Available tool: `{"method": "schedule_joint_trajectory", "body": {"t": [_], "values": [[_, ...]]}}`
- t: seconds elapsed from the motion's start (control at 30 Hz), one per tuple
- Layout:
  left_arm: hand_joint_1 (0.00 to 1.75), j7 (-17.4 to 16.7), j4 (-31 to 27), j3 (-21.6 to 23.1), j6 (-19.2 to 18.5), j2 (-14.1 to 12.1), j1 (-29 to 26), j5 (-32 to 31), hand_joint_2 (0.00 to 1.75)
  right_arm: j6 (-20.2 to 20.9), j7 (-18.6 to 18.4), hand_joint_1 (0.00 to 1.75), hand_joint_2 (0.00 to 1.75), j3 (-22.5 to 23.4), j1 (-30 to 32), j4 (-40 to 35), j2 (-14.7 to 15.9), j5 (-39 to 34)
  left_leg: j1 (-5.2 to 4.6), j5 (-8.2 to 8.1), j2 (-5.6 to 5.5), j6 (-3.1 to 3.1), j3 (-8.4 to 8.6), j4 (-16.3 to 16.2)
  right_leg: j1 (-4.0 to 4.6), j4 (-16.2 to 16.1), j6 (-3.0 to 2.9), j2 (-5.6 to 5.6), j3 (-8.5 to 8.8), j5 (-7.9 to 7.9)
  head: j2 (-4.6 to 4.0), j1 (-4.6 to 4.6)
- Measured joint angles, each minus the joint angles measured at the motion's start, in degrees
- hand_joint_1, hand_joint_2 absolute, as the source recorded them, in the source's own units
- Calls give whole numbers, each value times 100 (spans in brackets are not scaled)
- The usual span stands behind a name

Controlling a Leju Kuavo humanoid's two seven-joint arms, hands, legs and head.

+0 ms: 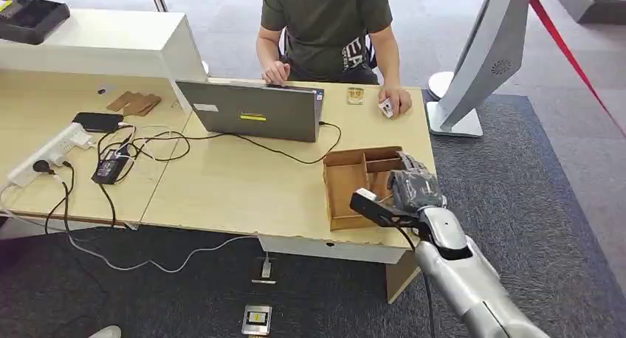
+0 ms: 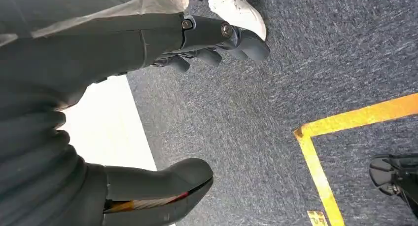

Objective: Pass the card to the sensor for recognition and then transmit it.

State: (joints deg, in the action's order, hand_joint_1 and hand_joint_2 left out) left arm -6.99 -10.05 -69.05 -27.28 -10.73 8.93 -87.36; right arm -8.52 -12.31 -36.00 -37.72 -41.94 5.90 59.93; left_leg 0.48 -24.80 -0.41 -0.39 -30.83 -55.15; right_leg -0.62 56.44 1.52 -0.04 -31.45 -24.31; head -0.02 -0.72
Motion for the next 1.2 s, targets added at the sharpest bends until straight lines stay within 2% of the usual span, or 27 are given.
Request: {"method": "schedule_joint_trajectory", "body": {"t": [0.7,0.73,0.77,0.8,1.2], "values": [[0,2,-2,0,0,0,-7,0,175,-2,-46,175,175,48,-161,-144,83,-107,0,0,0,0,1,0,0,0,0,0,0,0,0,0],[0,2,0,0,0,0,-6,0,175,2,-48,154,175,48,-159,-144,85,-109,0,0,0,0,1,0,0,0,0,0,0,0,0,0],[0,0,0,0,0,0,-7,0,175,15,-61,70,175,48,-158,-146,87,-114,0,0,0,0,1,0,0,0,0,0,-1,0,0,0],[0,2,0,0,0,0,-8,0,175,33,-85,0,175,48,-156,-162,90,-120,0,0,0,0,1,0,0,0,0,0,-1,0,0,0],[0,0,0,0,0,0,-14,0,175,116,-321,0,175,238,13,-610,354,-171,-1,0,0,0,1,-1,0,-2,0,0,-1,0,0,0]]}}
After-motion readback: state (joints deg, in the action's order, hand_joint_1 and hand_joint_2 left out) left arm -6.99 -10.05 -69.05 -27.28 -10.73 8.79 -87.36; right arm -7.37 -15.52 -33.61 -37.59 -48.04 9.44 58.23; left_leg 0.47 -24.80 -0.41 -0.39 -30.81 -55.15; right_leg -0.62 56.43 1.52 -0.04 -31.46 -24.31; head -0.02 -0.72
